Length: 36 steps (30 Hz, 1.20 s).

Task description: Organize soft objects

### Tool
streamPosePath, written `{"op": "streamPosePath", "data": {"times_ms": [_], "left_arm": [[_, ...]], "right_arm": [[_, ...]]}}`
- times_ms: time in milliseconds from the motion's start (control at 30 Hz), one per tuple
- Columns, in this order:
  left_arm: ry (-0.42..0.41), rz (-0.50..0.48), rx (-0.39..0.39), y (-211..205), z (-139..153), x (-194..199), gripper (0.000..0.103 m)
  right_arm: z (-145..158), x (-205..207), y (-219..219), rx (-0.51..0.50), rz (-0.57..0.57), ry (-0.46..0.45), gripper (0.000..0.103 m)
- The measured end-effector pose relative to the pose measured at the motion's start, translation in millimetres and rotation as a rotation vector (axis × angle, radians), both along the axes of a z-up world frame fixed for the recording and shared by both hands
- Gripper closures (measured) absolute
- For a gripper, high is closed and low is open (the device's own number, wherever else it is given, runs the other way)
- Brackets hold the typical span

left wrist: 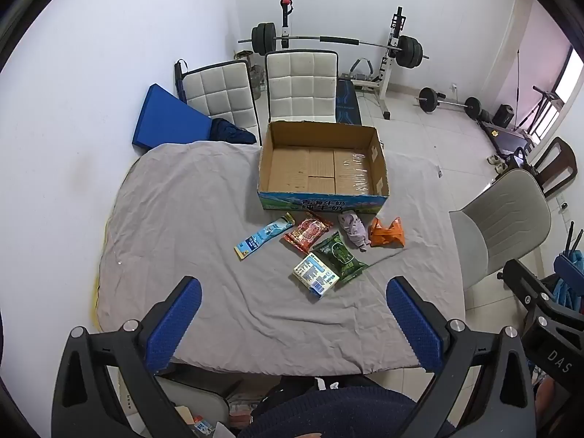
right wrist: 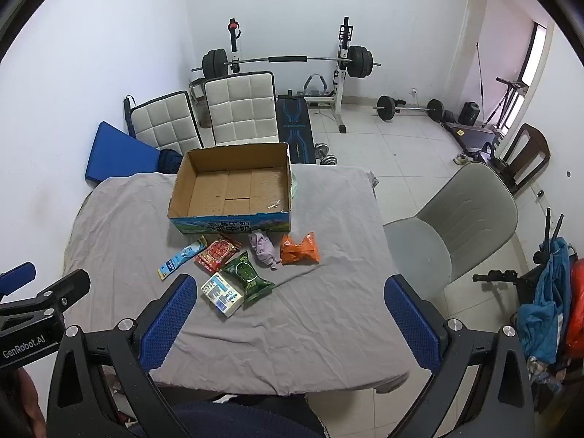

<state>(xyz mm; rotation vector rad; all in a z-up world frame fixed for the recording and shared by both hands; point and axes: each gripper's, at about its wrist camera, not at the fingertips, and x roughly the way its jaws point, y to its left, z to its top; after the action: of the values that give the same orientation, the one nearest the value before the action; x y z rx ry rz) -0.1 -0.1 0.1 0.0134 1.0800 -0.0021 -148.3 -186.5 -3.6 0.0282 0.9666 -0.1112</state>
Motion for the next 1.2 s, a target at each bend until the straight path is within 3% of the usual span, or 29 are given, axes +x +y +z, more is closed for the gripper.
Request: {"op": "streamPosePath", "data": {"times_ms": [1200], "left_arm": [[0.011,-0.001,-0.004,1.4,-2.8,3.1,0.000]], "right_arm": [[-2.6,-1.1,-0.2,0.013,0.000,0.005,0.000]]}}
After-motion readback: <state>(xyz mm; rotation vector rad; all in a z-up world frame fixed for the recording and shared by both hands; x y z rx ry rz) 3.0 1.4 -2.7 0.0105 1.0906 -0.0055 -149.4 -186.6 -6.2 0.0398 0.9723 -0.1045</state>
